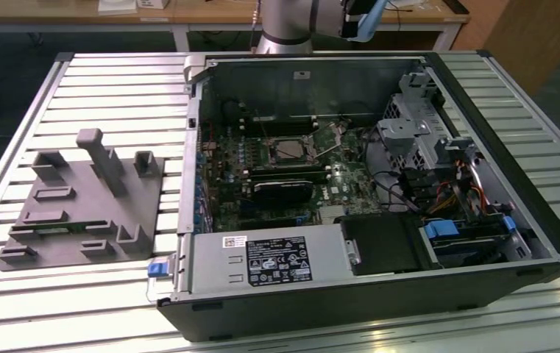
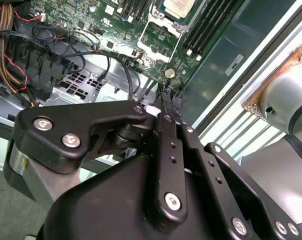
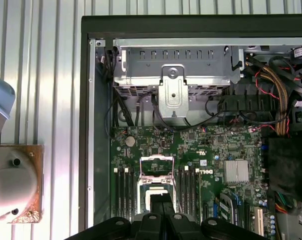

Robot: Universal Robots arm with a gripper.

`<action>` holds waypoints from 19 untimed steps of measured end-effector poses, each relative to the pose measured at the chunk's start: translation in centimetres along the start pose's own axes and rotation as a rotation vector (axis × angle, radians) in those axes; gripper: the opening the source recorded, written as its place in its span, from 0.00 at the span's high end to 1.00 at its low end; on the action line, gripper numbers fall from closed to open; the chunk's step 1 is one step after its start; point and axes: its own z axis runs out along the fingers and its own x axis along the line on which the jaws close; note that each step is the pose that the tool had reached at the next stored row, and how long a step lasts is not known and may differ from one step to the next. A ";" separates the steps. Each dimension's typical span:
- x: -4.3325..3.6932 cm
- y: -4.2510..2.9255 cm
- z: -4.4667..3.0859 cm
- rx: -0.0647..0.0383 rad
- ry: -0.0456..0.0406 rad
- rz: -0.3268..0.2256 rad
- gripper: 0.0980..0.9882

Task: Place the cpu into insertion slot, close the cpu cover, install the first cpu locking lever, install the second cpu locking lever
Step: 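Close the cpu cover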

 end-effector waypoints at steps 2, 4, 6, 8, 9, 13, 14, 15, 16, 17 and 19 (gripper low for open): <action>0.00 -0.01 0.16 0.000 -0.0001 0.000 0.99; 0.00 -0.03 0.38 0.000 -0.0001 0.000 0.99; 0.00 -0.05 0.61 0.000 0.0000 0.000 0.99; -0.01 -0.06 0.81 0.000 0.0000 0.000 0.99; -0.01 -0.07 0.92 0.000 0.0000 0.000 0.99; -0.01 -0.11 1.38 0.000 0.0000 0.000 0.99; -0.01 -0.12 1.49 0.000 0.0000 0.000 0.99; -0.01 -0.13 1.62 0.000 -0.0001 0.000 0.99; -0.01 -0.14 1.73 0.000 -0.0001 0.000 0.99; -0.02 -0.15 1.84 0.000 0.0000 0.000 0.99; -0.02 -0.16 2.04 0.000 0.0000 0.000 0.99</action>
